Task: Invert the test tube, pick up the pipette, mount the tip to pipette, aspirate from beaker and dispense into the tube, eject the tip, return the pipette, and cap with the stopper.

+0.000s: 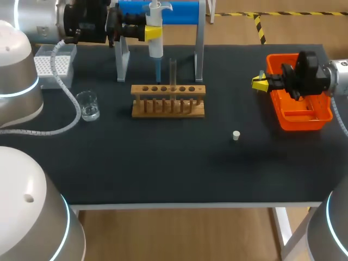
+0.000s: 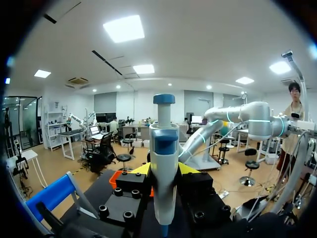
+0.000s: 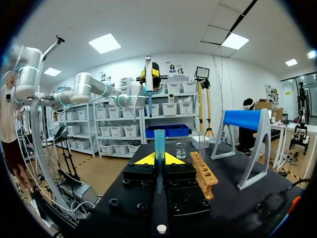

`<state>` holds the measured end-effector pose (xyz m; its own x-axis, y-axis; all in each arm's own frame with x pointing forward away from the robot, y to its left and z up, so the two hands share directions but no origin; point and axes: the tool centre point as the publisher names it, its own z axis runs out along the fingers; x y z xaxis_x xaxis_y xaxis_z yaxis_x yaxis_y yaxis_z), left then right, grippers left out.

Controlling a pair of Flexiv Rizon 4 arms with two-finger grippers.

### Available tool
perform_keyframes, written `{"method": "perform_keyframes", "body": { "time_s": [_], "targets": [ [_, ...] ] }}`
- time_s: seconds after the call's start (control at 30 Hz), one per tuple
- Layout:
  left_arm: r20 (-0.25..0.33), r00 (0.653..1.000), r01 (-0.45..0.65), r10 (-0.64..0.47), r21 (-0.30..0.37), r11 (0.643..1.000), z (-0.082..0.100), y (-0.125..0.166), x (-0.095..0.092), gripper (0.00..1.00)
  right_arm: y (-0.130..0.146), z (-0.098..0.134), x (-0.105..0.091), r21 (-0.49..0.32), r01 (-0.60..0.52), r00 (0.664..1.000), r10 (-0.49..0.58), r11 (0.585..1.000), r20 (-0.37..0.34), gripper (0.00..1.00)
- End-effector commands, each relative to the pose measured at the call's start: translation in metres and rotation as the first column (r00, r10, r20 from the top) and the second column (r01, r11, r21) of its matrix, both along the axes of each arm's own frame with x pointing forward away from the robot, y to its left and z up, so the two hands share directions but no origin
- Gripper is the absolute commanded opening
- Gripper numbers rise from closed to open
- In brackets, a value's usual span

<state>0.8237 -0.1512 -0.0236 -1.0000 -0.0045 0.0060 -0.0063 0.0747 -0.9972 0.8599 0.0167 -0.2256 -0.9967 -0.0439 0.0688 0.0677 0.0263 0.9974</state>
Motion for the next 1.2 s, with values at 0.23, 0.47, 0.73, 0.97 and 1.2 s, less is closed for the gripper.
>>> {"method": "perform_keyframes", "body": {
  "time_s": [0.23, 0.47, 0.73, 0.97, 1.2],
  "targets": [
    [0.002, 1.0, -0.002, 0.002, -0.004, 1.0, 0.0, 0.0, -0.001, 0.0, 0.029, 0.002, -0.025, -0.038, 0.045, 0.999, -0.045, 0.998, -0.014, 0.0],
    [0.002, 1.0, -0.002, 0.002, -0.004, 1.0, 0.0, 0.0, -0.001, 0.0, 0.058, 0.009, -0.044, -0.055, 0.082, 0.996, -0.083, 0.995, -0.024, 0.0],
    [0.002, 1.0, -0.002, 0.002, -0.004, 1.0, 0.0, 0.0, -0.001, 0.0, 0.099, 0.028, -0.058, -0.071, 0.067, 0.997, -0.065, 0.995, 0.031, 0.0],
    [0.002, 1.0, -0.002, 0.002, -0.004, 1.0, 0.0, 0.0, -0.001, 0.0, 0.123, 0.03, -0.066, -0.069, 0.05, 0.998, -0.049, 0.996, 0.026, 0.0],
    [0.002, 1.0, -0.002, 0.002, -0.004, 1.0, 0.0, 0.0, -0.001, 0.0, 0.123, 0.03, -0.066, -0.069, 0.05, 0.998, -0.049, 0.996, 0.026, 0.0]
  ]
}}
